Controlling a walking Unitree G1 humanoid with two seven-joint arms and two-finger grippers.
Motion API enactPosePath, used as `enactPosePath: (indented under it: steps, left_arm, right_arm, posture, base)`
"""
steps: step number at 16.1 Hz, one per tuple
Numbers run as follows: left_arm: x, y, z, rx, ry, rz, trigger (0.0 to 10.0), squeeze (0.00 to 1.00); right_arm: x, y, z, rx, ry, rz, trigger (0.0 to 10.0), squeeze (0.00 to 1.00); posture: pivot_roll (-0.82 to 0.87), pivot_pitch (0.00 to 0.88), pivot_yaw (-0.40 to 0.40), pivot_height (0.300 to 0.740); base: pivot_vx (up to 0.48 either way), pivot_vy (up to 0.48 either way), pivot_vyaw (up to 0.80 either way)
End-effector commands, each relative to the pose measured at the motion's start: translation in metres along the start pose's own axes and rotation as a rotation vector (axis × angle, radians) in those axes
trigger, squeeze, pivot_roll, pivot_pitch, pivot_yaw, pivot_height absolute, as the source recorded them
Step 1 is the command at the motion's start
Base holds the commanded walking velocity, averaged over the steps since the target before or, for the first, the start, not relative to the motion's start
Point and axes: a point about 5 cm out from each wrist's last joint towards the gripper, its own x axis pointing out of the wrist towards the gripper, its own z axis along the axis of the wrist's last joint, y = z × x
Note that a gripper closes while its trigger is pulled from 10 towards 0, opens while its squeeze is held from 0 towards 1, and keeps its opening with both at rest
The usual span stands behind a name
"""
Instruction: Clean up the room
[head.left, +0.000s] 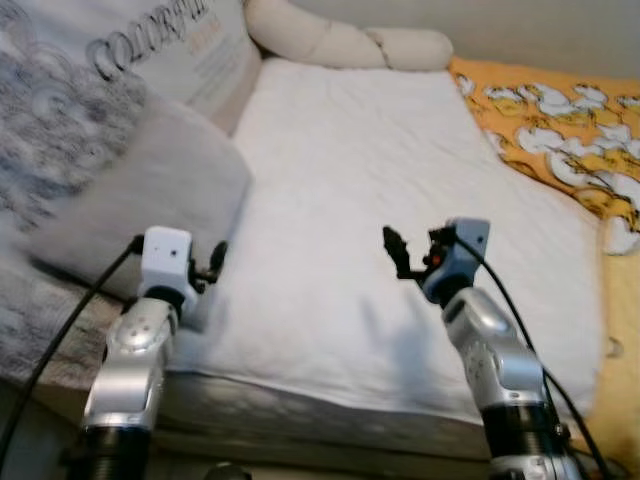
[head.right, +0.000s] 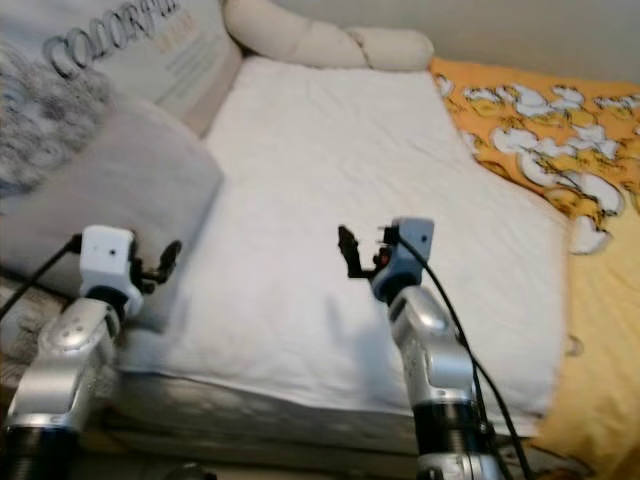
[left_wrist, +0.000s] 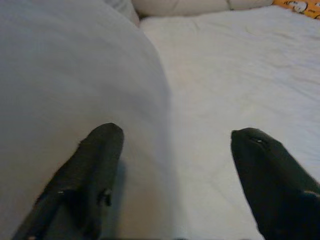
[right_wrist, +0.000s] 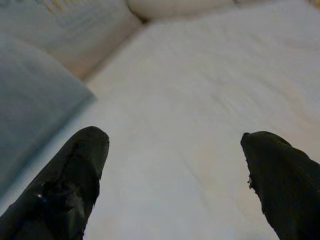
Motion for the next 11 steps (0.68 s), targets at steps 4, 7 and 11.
enactPosePath:
  steps: [4,7,11]
  left_arm:
    - [0.007,-0.004,0.014,-0.034,-0.013,0.008,10.0,1.0]
    - [0.008,-0.003,0.012,-0.043,-0.002,0.017,10.0,1.0]
    - [0.009,-0.006,0.011,-0.041,0.022,0.007,10.0,0.99]
  right_arm:
    - [0.006,-0.005,0.006,-0.106,-0.051,-0.014,10.0,1.0]
    - [0.008,-0.002,0.003,-0.083,-0.042,-0.021,10.0,1.0]
    - [0.011,-0.005,-0.004,-0.079,0.0,-0.062,10.0,1.0]
  posture:
    - [0.0,0.0,-0.036,0.74]
    - [0.0,0.0,-0.032,0.74]
    - [0.01,0.0,-0.027,0.74]
  base:
    - [0.0,-0.393,0.0]
    - [0.0,-0.394,0.0]
    - [0.0,-0.392,0.0]
